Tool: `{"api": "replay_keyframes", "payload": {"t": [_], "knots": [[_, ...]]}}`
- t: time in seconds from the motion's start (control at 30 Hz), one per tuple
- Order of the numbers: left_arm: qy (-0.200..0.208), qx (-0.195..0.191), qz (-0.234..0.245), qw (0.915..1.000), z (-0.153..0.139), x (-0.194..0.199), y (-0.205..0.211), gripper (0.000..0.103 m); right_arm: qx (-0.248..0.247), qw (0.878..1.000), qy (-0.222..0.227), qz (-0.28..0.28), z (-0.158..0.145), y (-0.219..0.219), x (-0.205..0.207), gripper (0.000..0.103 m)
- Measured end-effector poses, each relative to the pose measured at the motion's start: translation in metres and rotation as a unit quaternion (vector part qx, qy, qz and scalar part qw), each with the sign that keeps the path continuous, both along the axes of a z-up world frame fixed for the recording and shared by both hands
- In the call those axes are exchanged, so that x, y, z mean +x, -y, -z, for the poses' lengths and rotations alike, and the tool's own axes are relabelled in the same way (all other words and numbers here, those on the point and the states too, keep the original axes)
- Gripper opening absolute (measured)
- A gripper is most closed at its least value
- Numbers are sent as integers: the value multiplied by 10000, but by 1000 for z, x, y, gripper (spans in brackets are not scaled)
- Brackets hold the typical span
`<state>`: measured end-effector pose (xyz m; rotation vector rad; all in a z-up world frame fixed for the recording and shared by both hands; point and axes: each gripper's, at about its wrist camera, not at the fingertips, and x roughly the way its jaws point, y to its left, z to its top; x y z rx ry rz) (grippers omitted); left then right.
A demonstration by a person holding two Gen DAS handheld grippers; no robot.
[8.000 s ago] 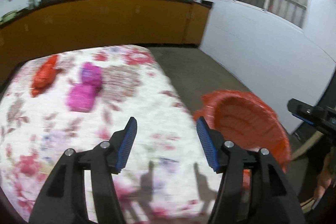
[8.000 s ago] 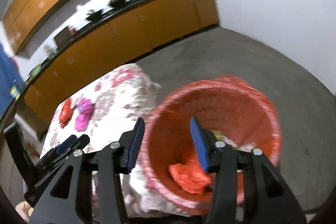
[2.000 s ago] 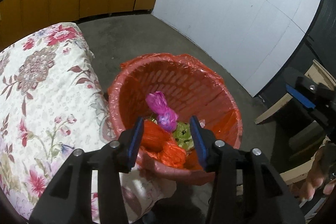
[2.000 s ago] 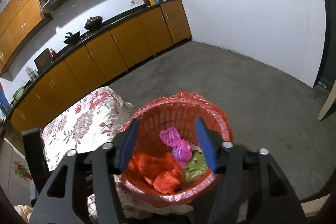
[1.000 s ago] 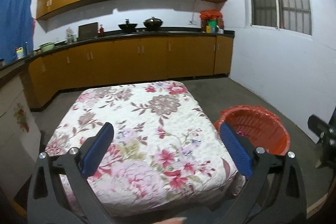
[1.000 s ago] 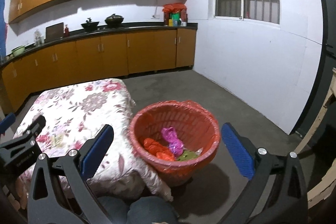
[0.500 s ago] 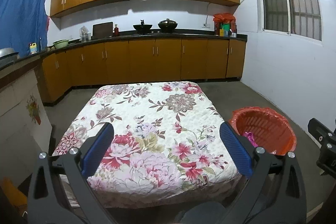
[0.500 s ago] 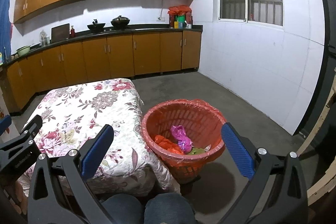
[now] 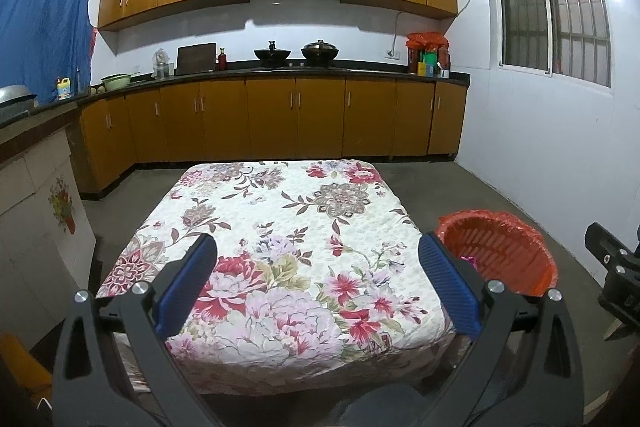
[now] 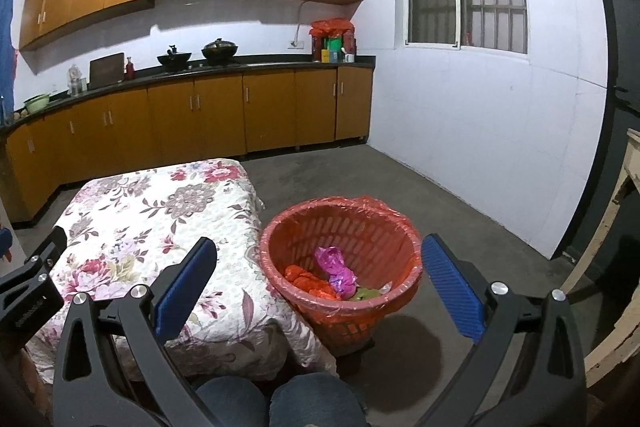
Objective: Collect trash
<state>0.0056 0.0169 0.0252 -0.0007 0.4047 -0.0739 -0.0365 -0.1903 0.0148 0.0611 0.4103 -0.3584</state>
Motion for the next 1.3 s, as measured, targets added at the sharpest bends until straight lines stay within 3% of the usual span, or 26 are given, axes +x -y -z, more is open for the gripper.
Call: {"api": "replay_keyframes", "payload": {"t": [1.3], "knots": [[167,15,-73,9998,-6,-7,-1,99,-5,10000,-23,12,1,-2,-1,101]]}}
